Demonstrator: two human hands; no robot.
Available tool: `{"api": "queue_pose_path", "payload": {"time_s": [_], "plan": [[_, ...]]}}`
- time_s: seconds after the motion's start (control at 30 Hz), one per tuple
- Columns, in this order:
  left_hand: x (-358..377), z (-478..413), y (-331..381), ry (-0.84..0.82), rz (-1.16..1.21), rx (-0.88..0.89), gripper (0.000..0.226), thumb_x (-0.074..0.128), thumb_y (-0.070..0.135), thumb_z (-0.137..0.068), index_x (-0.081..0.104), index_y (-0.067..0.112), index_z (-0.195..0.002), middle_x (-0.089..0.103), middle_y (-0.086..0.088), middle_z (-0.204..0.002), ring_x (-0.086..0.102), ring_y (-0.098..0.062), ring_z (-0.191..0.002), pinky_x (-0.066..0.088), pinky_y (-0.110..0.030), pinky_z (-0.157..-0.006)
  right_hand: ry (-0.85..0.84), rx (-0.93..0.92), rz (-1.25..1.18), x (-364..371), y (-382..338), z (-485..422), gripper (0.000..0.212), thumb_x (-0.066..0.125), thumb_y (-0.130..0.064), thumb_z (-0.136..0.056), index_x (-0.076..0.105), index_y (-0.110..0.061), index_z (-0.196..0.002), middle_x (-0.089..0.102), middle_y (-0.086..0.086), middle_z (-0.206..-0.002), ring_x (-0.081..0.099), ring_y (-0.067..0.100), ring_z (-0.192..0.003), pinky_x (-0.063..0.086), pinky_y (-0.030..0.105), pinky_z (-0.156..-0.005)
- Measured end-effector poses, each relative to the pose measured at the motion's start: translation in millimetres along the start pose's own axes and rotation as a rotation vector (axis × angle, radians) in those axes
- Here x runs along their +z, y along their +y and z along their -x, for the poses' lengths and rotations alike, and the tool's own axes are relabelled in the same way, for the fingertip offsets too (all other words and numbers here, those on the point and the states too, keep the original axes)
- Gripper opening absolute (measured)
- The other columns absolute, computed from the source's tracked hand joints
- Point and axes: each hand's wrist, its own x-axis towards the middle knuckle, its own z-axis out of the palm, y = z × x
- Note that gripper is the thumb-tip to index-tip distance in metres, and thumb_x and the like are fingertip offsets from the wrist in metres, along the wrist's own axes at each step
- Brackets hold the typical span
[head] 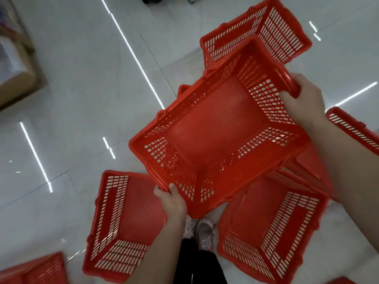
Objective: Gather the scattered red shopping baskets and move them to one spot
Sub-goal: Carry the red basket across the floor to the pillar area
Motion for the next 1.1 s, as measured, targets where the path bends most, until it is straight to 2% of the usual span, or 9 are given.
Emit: {"api": "queue_pose_path", "payload": {"time_s": [0.17, 0.23, 0.3, 0.43, 0.57, 0.67, 0.83, 1.0, 1.1], "plan": [[-16, 14, -21, -0.063, -0.049, -0.018, 0.033, 0.048, 0.021, -0.103, 0.04, 0.014, -0.134, 0.058, -0.003, -0.112, 0.057, -0.023, -0.099, 0.039, -0.032, -0.085, -0.069, -0.06, 0.014, 6, 19, 13, 0.045, 0.054, -0.047, -0.091, 0.051, -0.033, -0.134, 0.07, 0.001, -0.12, 0.061, 0.015, -0.105, 0.041, 0.028, -0.091], [-28, 16, -21, -0.069, -0.087, 0.022, 0.031, 0.05, 0.021, -0.102, 0.045, 0.016, -0.132, 0.06, 0.003, -0.107, 0.057, -0.015, -0.094, 0.039, -0.027, -0.083, -0.107, -0.04, -0.003, 5, 24, 22, 0.045, 0.05, -0.053, -0.094, 0.048, -0.034, -0.135, 0.068, 0.0, -0.121, 0.057, 0.01, -0.103, 0.04, 0.028, -0.091], [-43, 11, -14, -0.075, -0.087, 0.085, 0.026, 0.054, 0.019, -0.101, 0.052, 0.016, -0.127, 0.063, 0.006, -0.102, 0.061, -0.01, -0.091, 0.044, -0.021, -0.079, -0.125, -0.028, -0.019, 4, 30, 34, 0.044, 0.046, -0.052, -0.096, 0.051, -0.031, -0.135, 0.068, 0.002, -0.12, 0.059, 0.016, -0.106, 0.039, 0.028, -0.089], [-78, -24, 7, -0.128, -0.155, 0.174, 0.026, 0.059, 0.02, -0.099, 0.063, 0.008, -0.122, 0.07, -0.01, -0.109, 0.066, -0.027, -0.101, 0.051, -0.041, -0.092, -0.113, 0.005, -0.056, 9, 42, 81, 0.04, 0.046, -0.043, -0.098, 0.051, -0.024, -0.133, 0.067, 0.009, -0.118, 0.06, 0.029, -0.108, 0.039, 0.029, -0.085], [-102, -71, 35, -0.135, -0.262, 0.195, 0.027, 0.061, 0.028, -0.098, 0.065, 0.012, -0.12, 0.071, -0.01, -0.11, 0.067, -0.03, -0.102, 0.052, -0.05, -0.094, -0.037, 0.116, -0.134, 29, 41, 143, 0.039, 0.057, -0.022, -0.091, 0.051, -0.025, -0.129, 0.066, 0.006, -0.118, 0.06, 0.027, -0.108, 0.038, 0.023, -0.087], [-112, -94, 50, -0.121, -0.234, 0.17, 0.034, 0.061, 0.03, -0.097, 0.063, 0.014, -0.127, 0.07, -0.008, -0.111, 0.067, -0.029, -0.102, 0.053, -0.049, -0.094, -0.057, 0.163, -0.169, 40, 29, 152, 0.049, 0.057, -0.007, -0.085, 0.053, -0.015, -0.133, 0.065, 0.008, -0.122, 0.061, 0.029, -0.113, 0.044, 0.031, -0.096], [-133, -33, 9, -0.118, -0.014, 0.047, 0.023, 0.063, 0.021, -0.096, 0.066, 0.018, -0.119, 0.073, -0.005, -0.108, 0.069, -0.026, -0.099, 0.054, -0.053, -0.092, -0.168, 0.084, -0.011, 31, -17, 87, 0.054, 0.056, -0.02, -0.082, 0.055, -0.026, -0.135, 0.07, 0.008, -0.117, 0.064, 0.032, -0.108, 0.048, 0.037, -0.091], [-109, 35, -21, -0.083, 0.25, -0.259, 0.028, 0.064, 0.02, -0.096, 0.055, 0.012, -0.122, 0.069, -0.013, -0.111, 0.069, -0.033, -0.098, 0.056, -0.058, -0.083, -0.268, -0.106, 0.163, 39, -76, 19, 0.053, 0.058, -0.028, -0.079, 0.058, -0.033, -0.131, 0.073, 0.004, -0.113, 0.065, 0.032, -0.107, 0.049, 0.038, -0.089], [-96, 41, -33, -0.049, 0.284, -0.307, 0.025, 0.062, 0.016, -0.097, 0.055, 0.01, -0.121, 0.068, -0.016, -0.113, 0.067, -0.035, -0.102, 0.053, -0.058, -0.091, -0.326, -0.152, 0.205, 60, -91, 4, 0.052, 0.06, -0.032, -0.077, 0.06, -0.037, -0.129, 0.074, -0.002, -0.113, 0.066, 0.028, -0.109, 0.05, 0.037, -0.09]]}}
